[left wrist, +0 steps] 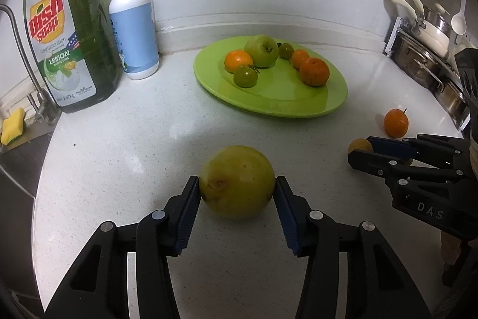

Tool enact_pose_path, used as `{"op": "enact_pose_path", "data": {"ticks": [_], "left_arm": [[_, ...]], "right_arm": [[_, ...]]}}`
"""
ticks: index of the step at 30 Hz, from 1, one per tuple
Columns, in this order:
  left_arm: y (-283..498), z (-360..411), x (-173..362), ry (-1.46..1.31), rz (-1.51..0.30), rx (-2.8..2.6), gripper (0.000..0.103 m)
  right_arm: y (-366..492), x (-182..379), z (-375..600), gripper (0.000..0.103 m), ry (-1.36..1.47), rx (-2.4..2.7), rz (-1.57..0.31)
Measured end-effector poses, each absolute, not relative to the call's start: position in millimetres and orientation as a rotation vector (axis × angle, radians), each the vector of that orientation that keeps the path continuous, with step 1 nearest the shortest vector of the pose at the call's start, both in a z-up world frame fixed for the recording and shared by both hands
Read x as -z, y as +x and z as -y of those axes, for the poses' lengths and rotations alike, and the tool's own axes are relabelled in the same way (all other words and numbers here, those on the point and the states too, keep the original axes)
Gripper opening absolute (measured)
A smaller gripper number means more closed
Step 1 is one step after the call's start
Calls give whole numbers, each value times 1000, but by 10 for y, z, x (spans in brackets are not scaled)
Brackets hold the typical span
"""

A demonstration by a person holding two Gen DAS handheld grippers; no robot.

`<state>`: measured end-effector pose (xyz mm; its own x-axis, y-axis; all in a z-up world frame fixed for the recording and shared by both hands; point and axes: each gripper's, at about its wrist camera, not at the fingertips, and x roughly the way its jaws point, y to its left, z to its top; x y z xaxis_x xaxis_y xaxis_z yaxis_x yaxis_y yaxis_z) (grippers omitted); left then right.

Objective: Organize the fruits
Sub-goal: 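Grasp the large yellow-green fruit with the left tool while the right tool grasps a small brown fruit, then carry both held fruits over the green plate and lower them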

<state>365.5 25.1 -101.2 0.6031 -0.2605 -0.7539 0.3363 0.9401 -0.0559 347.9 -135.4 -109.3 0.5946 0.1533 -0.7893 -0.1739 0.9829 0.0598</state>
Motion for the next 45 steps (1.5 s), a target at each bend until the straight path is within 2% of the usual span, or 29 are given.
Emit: {"op": "enact_pose_path", "data": {"ticks": [21, 45], "left_arm": [[3933, 55, 627, 141, -778, 428, 49], [4645, 425, 849, 236, -803, 527, 49]], "right_arm": [[3645, 736, 1470, 30, -33, -211, -844], [4440, 906, 1543, 30, -43, -211, -911]]}}
